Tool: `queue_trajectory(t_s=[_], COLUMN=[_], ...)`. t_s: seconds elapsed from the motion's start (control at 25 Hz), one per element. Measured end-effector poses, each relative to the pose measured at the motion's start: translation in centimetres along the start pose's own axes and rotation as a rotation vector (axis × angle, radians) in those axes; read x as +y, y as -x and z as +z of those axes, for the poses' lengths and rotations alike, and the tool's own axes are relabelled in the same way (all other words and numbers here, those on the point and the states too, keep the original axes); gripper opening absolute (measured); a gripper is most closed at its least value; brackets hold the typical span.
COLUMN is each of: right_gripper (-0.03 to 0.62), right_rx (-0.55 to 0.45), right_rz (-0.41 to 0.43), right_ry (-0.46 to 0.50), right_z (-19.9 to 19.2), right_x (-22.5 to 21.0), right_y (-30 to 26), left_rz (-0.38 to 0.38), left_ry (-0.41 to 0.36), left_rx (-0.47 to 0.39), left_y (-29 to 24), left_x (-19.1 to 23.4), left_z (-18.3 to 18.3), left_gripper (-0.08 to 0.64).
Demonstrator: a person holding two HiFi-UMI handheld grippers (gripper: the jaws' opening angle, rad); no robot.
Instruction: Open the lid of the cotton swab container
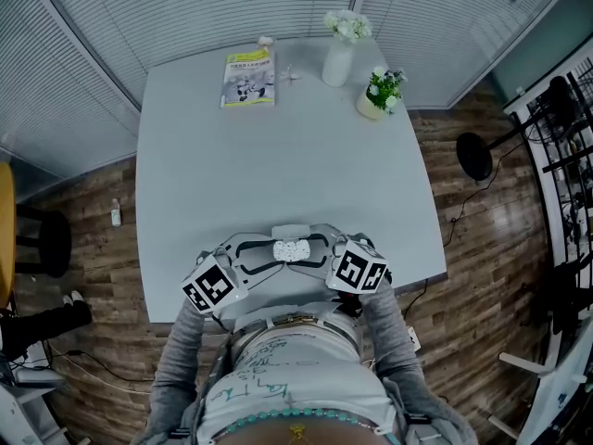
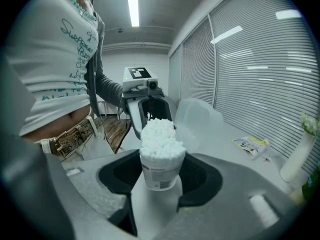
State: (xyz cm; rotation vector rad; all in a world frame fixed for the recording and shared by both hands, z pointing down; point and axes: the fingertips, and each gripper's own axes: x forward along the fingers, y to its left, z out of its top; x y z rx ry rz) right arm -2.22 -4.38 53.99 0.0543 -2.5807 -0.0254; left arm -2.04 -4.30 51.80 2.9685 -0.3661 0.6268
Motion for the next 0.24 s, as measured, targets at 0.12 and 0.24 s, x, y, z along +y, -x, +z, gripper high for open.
queue_trajectory(t_s=[0.12,0.24], right_gripper=[0.215,0.215], right_rx=[0.004,0.008], right_rz=[0.001,0.001], right_ry=[0.003,0.004], right_z=[-0.15,-0.30], right_x=[-0.07,-0.14], right_y=[-0.04,-0.06], left_rz=[-0.002,-0.005], left_ry=[0.000,0.001], left_rx=[0.004,0.008], left_y=[-0.14,-0.27], left_x=[0.07,0.13], left_z=[-0.11,-0.21], left_gripper=[0.170,0.170])
